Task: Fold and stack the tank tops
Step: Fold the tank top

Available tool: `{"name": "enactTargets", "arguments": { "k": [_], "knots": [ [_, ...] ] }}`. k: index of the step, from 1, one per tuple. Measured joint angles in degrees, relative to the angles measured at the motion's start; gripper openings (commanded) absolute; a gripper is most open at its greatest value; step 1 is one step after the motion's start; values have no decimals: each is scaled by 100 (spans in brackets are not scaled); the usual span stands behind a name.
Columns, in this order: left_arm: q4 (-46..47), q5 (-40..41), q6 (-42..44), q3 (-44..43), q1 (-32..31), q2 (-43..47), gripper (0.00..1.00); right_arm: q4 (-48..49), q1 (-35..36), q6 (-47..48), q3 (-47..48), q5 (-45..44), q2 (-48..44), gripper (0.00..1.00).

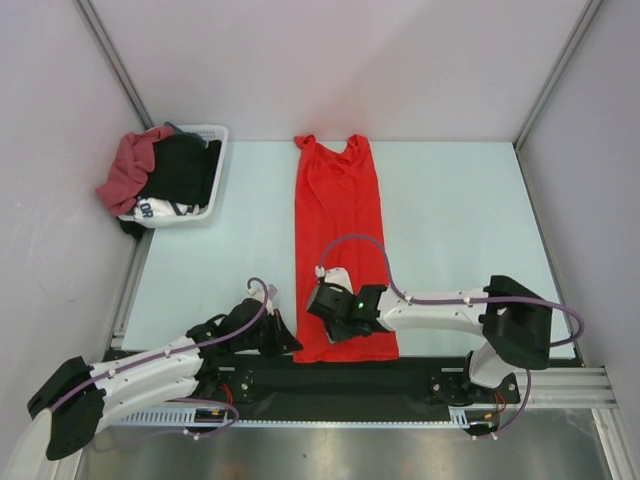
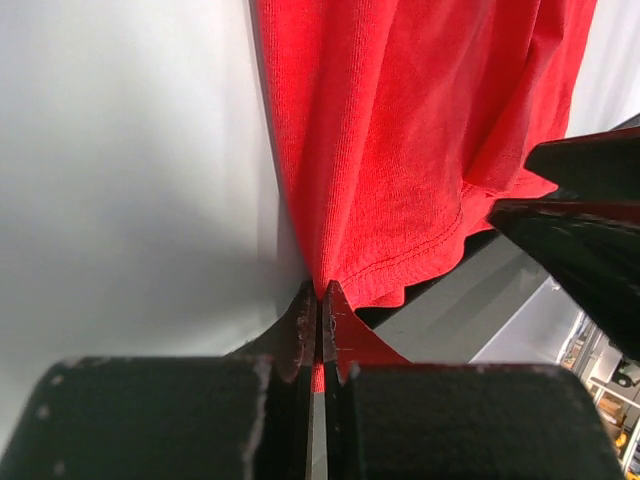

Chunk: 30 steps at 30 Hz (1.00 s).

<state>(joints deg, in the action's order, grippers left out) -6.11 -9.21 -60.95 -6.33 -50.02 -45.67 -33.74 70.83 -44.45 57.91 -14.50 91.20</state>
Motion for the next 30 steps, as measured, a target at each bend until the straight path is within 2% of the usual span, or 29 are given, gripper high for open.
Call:
{"name": "enactTargets", "arguments": {
  "k": [2, 5, 6, 9, 13, 20, 25, 30],
  "knots": [
    [11, 0, 2, 0, 0, -7, 0, -157, 98, -50, 103, -129, 179, 46],
    [11, 0, 4, 0, 0, -7, 0, -343, 181, -85, 214, -249, 417, 28],
    [11, 0, 4, 0, 0, -7, 0, -415, 201, -109, 258, -302, 498, 17],
    [11, 0, 4, 0, 0, -4, 0, -599, 278, -208, 280, -448, 557, 0],
    [11, 0, 4, 0, 0, -4, 0, -682, 323, -374, 151, -520, 334, 0],
    [11, 0, 4, 0, 0, -4, 0, -713, 275, -715, -704, -518, -868, 0],
    [7, 0, 2, 0, 0, -2, 0, -671, 190, -914, -1246, -387, -1368, 1],
    [-61, 2, 0, 0, 0, 59, 0, -629, 120, -1080, -1624, -264, -1652, 9]
  ]
}}
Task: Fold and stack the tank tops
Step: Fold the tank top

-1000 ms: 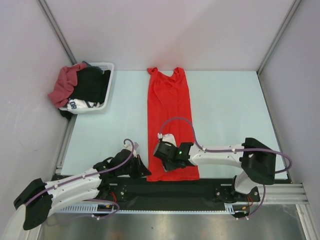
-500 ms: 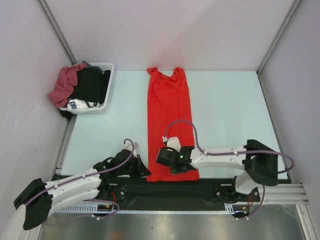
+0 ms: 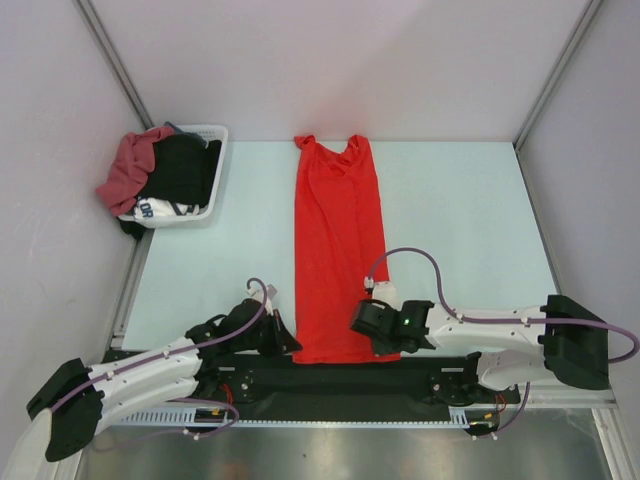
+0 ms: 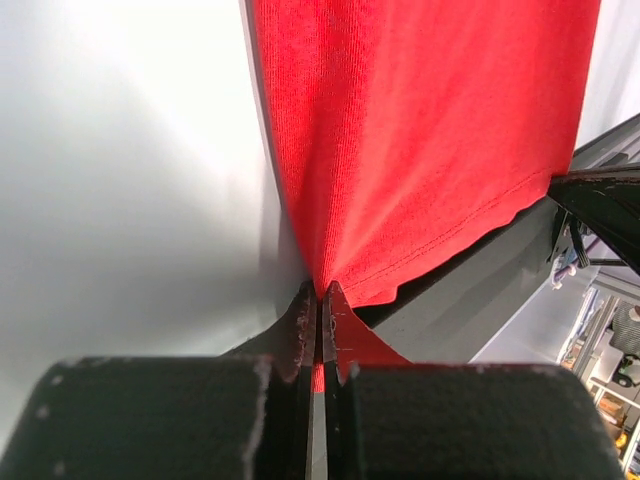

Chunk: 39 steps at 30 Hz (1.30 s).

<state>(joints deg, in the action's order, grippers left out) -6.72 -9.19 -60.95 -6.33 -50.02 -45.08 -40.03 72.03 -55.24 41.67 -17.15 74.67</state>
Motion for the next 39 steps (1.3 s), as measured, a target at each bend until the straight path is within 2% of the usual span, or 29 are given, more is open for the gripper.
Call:
{"name": "enactTargets", "arguments": {
  "k": [1, 2, 5, 12, 23, 25, 26, 28, 29, 31, 37, 38, 39],
  "knots": [
    [-24, 0, 0, 0, 0, 20, 0, 20, -24, -26, -74, 42, -61, 12],
    [-48, 0, 0, 0, 0, 42, 0, 48, -37, -46, -146, 92, -133, 25],
    [-127, 2, 0, 0, 0, 103, 1, 42, -68, -125, -304, 208, -404, 41],
    [-247, 2, -2, 0, 0, 199, 2, -146, -177, -232, -455, 271, -1088, 46],
    [-247, 2, -2, 0, 0, 197, 2, -374, -271, -474, -1217, 400, -1504, 42],
    [-247, 2, -2, 0, 0, 197, 2, -337, -356, -468, -1342, 457, -1521, 33],
    [-247, 0, -2, 0, 0, 195, 2, -291, -391, -457, -1410, 483, -1521, 24],
    [-247, 0, -2, 0, 0, 195, 2, -245, -442, -459, -1495, 522, -1523, 13],
    [-247, 0, -2, 0, 0, 195, 1, -240, -450, -452, -1508, 542, -1528, 5],
    [-254, 0, -4, 0, 0, 195, 2, -210, -455, -431, -1508, 573, -1576, 0],
    [-382, 0, -55, 0, 0, 310, 5, -302, -457, -361, -1379, 586, -1891, 0],
    [-422, 0, -55, 2, 0, 337, 6, -304, -457, -352, -1353, 588, -1950, 4],
    [-468, -2, -57, 2, 0, 369, 11, -304, -457, -341, -1333, 590, -2006, 15]
  ]
}}
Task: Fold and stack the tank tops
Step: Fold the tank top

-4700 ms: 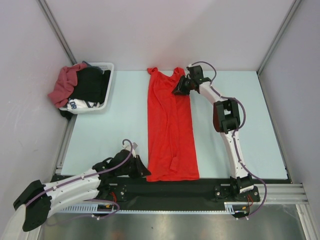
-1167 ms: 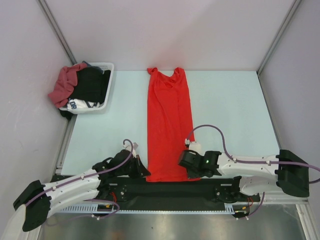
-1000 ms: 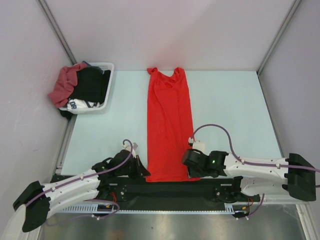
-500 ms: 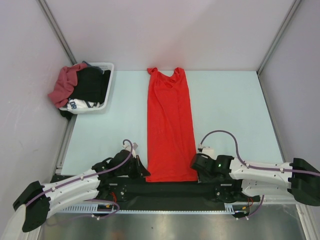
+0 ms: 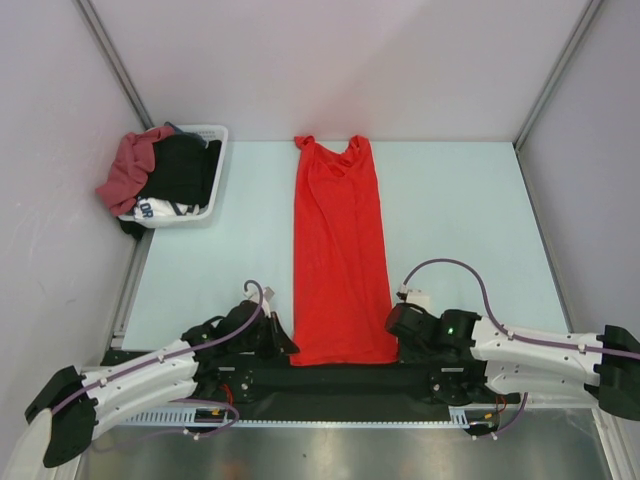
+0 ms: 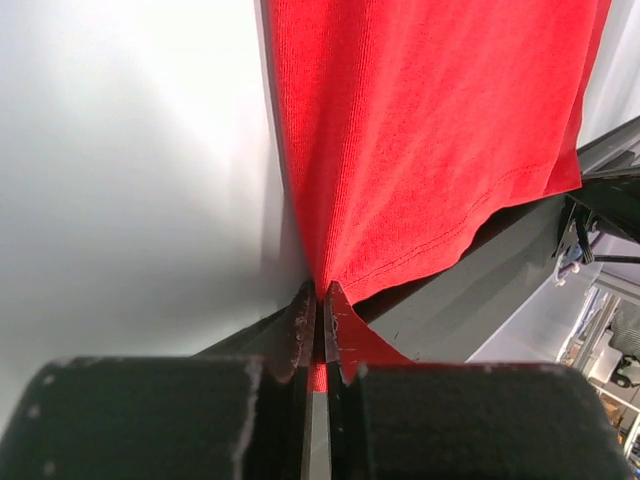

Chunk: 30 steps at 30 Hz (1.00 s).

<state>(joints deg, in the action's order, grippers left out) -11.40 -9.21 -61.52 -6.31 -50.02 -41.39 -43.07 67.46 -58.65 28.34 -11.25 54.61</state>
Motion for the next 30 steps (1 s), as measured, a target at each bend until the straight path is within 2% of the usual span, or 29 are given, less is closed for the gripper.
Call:
{"name": "enactTargets", "arguments": {
  "k": [1, 2, 3, 5, 7, 9, 12, 17, 23, 27, 30],
  "knots": [
    [-50, -4, -2, 0, 0, 31, 26, -2, 0, -2, 11, 0, -42, 26],
    [-109, -20, -24, 0, -2, 55, 32, -9, 0, 9, 24, 4, -85, 39],
    [-131, -74, -66, -2, -4, 79, 41, -17, 0, 26, 31, 11, -105, 42],
    [-136, -188, -107, -17, -20, 131, 52, -28, -2, 57, 31, 11, -111, 45],
    [-350, -234, -85, -26, -63, 138, 59, -35, -24, 81, 31, 22, -109, 47],
    [-540, -297, -146, -4, -57, 160, 61, -28, -68, 109, 31, 48, -92, 47],
    [-629, -251, -144, -26, -61, 225, 62, 48, -153, 173, 31, 122, -37, 47],
    [-732, -173, -142, -24, -59, 321, 54, 170, -258, 223, 31, 210, -44, 46],
    [-763, -136, -142, -15, -59, 286, 50, 175, -332, 297, 37, 280, -275, 49],
    [-765, -116, -136, -13, -59, 225, 39, 175, -369, 310, 52, 280, -420, 48],
    [-761, -90, -129, -13, -59, 168, 38, 190, -448, 323, 52, 304, -341, 48]
  ]
}}
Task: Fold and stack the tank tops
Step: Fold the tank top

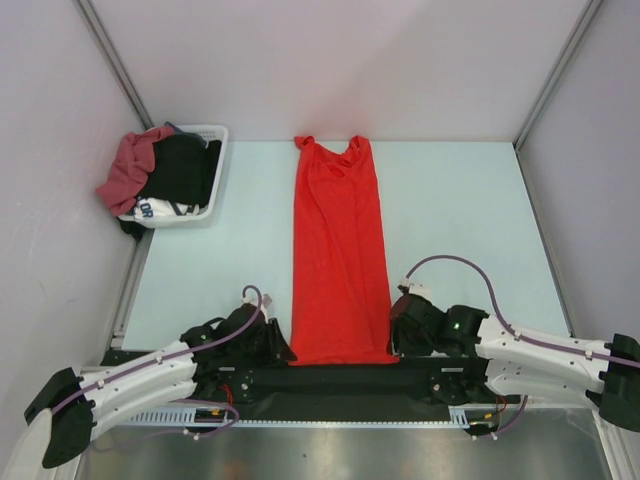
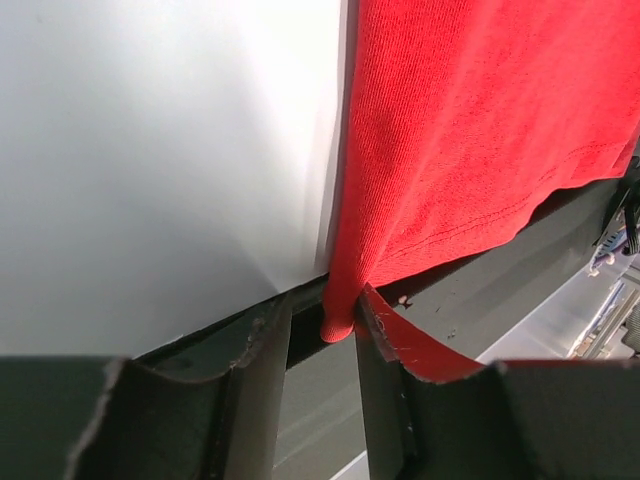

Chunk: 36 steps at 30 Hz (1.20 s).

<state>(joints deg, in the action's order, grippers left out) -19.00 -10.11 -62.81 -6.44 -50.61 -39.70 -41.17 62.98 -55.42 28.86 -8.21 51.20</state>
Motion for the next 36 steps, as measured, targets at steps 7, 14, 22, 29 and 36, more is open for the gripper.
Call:
{"name": "enactTargets", "arguments": {
  "k": [7, 14, 22, 29, 36],
  "knots": [
    [136, -15, 11, -9, 0, -223, 26, 365, -96, 24, -87, 96, 442, 46],
    [243, -31, 35, -9, 0, -428, 4, 675, -162, 94, -264, 240, 741, 30],
    [85, 48, 44, -44, 0, -313, 0, 564, -177, 173, -225, 308, 621, 0],
    [-286, 101, 170, -289, 0, -358, 1, 240, -431, 422, 284, 289, 498, 0],
    [-798, 461, 511, -1405, 4, -857, 0, 90, -1049, 927, 750, 315, 496, 0]
  ]
}}
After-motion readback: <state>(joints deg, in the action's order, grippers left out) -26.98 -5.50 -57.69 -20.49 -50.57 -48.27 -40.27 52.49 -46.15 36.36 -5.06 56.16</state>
